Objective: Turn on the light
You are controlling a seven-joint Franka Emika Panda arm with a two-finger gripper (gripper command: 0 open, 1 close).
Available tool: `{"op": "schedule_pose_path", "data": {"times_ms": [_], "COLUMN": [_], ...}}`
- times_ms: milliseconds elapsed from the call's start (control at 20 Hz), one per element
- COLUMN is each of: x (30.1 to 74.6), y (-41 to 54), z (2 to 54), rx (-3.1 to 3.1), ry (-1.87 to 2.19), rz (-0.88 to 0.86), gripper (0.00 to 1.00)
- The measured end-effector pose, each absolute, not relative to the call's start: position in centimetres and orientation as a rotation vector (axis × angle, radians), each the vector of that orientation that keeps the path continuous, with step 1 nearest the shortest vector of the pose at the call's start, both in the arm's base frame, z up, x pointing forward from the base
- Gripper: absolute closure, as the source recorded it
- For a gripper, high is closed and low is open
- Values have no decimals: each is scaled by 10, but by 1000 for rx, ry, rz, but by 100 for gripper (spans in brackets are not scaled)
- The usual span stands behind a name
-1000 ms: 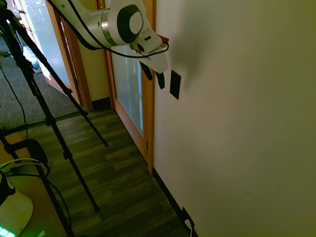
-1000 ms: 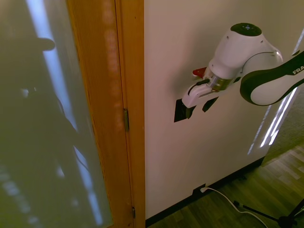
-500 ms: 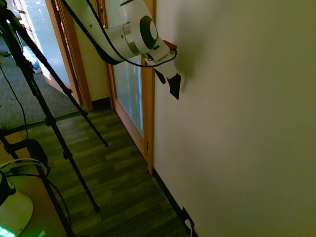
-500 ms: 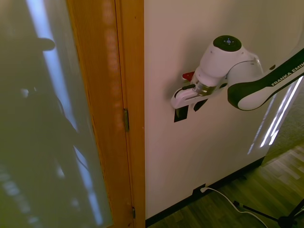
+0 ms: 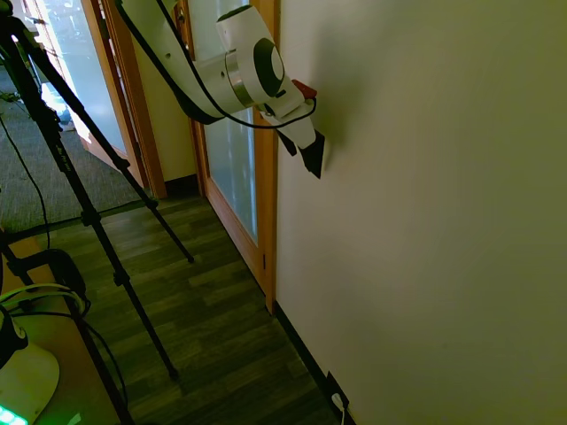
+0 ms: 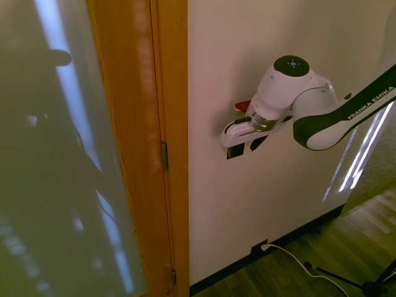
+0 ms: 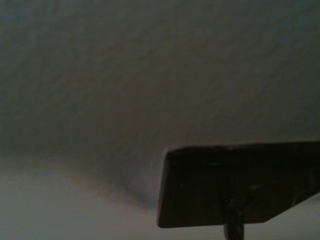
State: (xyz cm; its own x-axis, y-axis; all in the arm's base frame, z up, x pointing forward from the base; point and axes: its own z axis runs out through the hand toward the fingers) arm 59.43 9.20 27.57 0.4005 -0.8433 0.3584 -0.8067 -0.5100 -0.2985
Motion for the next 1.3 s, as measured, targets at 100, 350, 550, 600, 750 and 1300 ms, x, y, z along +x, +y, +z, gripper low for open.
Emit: {"op": "schedule_pose_path", "data": {"times_ms": [100,350,550,600,750,1300], "x": [594,598,607,607,608,609], "y": [90,94,96,97,99,91], "z": [272,267,276,276,273,271], "rx": [-2559,-2547,-2534,-2534,-2537,-2522], "ry": [1521,1528,1526,1524,1524,1556], "rz": [-734,-741,-766,-766,-761,-759], "gripper": [100,100,100,100,100,100]}}
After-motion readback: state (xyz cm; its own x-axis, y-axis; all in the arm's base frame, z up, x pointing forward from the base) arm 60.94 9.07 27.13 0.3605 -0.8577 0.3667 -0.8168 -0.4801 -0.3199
